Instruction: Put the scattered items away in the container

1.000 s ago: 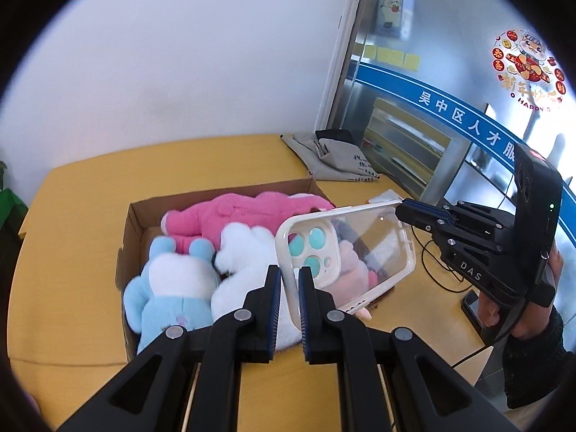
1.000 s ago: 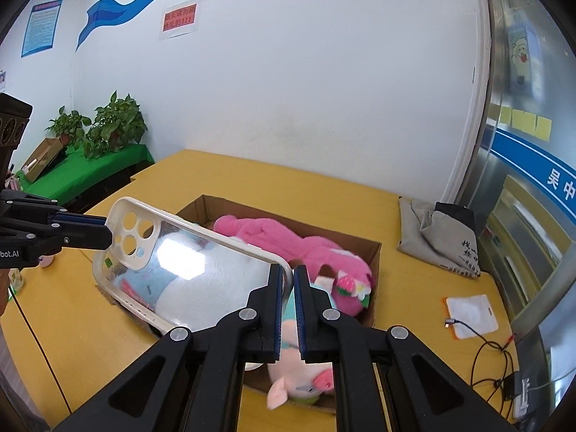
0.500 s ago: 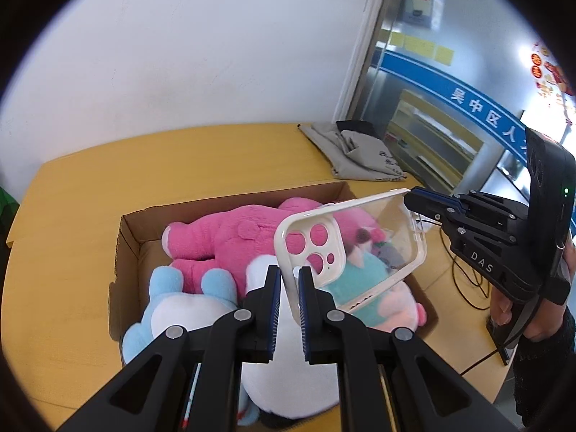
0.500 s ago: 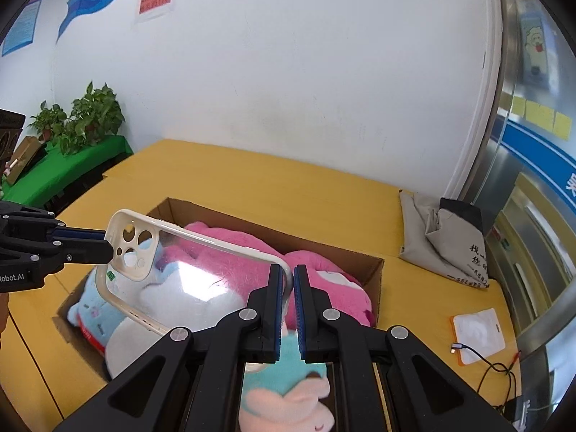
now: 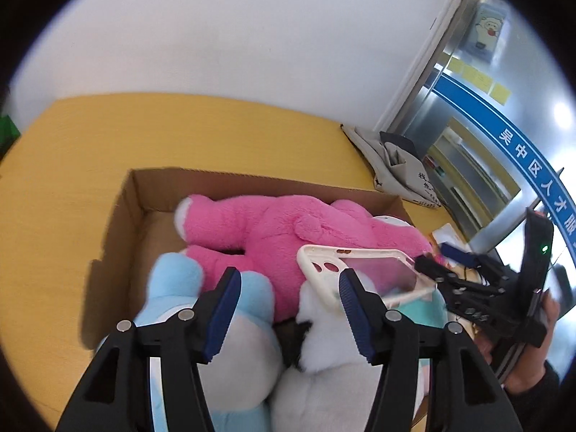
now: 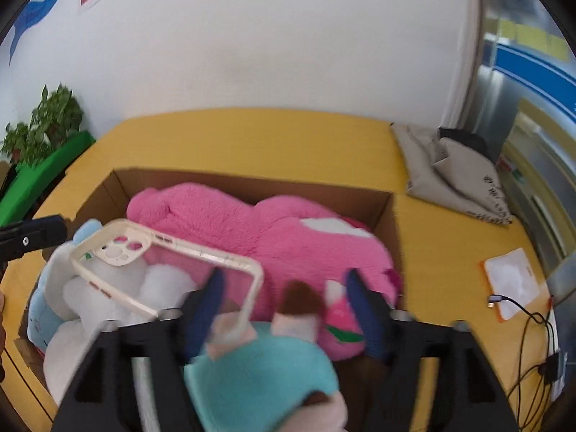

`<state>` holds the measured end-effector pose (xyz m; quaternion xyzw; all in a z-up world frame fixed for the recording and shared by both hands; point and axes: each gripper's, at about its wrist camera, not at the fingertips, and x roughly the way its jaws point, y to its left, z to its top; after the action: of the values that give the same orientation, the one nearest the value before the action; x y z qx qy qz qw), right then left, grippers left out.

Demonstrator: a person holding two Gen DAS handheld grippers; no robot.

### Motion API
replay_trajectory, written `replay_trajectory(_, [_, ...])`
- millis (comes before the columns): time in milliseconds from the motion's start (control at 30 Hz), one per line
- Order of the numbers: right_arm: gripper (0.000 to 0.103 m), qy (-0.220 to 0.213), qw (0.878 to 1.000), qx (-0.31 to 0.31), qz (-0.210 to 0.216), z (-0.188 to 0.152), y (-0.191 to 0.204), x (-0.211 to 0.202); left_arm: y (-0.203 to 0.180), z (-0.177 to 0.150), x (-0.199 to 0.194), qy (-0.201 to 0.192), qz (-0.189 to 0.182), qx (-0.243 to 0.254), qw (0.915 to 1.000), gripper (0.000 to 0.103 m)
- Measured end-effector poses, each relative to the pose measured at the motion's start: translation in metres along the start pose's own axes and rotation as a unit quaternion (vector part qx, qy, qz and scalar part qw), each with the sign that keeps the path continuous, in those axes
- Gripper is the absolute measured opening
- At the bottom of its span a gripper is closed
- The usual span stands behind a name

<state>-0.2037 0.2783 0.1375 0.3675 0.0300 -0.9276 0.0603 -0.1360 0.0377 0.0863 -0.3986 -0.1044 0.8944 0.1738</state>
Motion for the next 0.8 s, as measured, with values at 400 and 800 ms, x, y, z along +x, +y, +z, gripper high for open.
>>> replay_trajectory(400, [0.100, -0.089, 0.995, 0.024, 0.039, -0.105, -0.019, -0.103, -0.006, -0.109, -0.079, -0.077, 0.073, 0.020, 0.9942, 0.071])
replay_trajectory(800, [0.102, -0.080, 0.997, 0.003, -0.007, -0.175, -0.007, -0.056, 0.008, -0.169, -0.039, -0.066, 0.114, 0.004, 0.9913, 0.075])
